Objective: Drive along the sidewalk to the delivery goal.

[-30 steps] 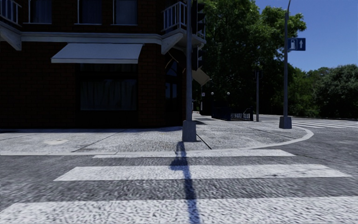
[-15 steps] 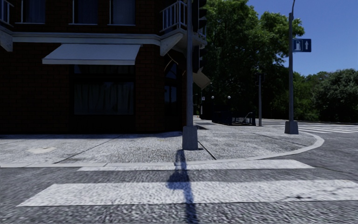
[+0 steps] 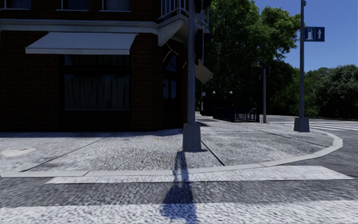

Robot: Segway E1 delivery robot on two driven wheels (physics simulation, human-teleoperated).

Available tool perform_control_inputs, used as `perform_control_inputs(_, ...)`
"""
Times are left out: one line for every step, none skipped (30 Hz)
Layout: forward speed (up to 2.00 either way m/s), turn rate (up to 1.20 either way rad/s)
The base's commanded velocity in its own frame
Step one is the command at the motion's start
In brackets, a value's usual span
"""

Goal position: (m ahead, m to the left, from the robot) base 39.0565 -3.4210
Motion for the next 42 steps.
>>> perform_control_inputs(1.2,0.0)
perform_control_inputs(1.2,-0.72)
perform_control_inputs(1.2,-1.15)
perform_control_inputs(1.18,-1.15)
perform_control_inputs(1.17,-1.1)
perform_control_inputs(1.15,0.0)
perform_control_inputs(1.13,0.0)
perform_control_inputs(1.12,0.0)
perform_control_inputs(1.12,0.0)
perform_control_inputs(1.08,0.0)
perform_control_inputs(1.03,0.0)
perform_control_inputs(1.01,-0.24)
perform_control_inputs(1.01,-0.73)
perform_control_inputs(1.01,-0.73)
perform_control_inputs(0.99,-1.13)
perform_control_inputs(0.97,-1.15)
perform_control_inputs(0.95,-1.1)
perform_control_inputs(0.91,-0.36)
perform_control_inputs(0.88,-0.14)
perform_control_inputs(0.84,-0.43)
perform_control_inputs(0.84,-0.43)
perform_control_inputs(0.81,-0.71)
perform_control_inputs(0.79,-1.06)
perform_control_inputs(0.78,-1.14)
perform_control_inputs(0.76,-1.16)
perform_control_inputs(0.76,-1.17)
perform_control_inputs(0.76,-1.09)
perform_control_inputs(0.76,-1.09)
perform_control_inputs(0.75,-0.13)
perform_control_inputs(0.75,0.0)
perform_control_inputs(0.74,0.0)
perform_control_inputs(0.74,0.0)
perform_control_inputs(0.74,0.0)
perform_control_inputs(0.74,-0.7)
perform_control_inputs(0.74,-0.7)
perform_control_inputs(0.74,-1.05)
perform_control_inputs(0.73,-1.13)
perform_control_inputs(0.73,-1.15)
perform_control_inputs(0.72,-1.16)
perform_control_inputs(0.72,-0.37)
perform_control_inputs(0.72,0.0)
perform_control_inputs(0.72,0.0)
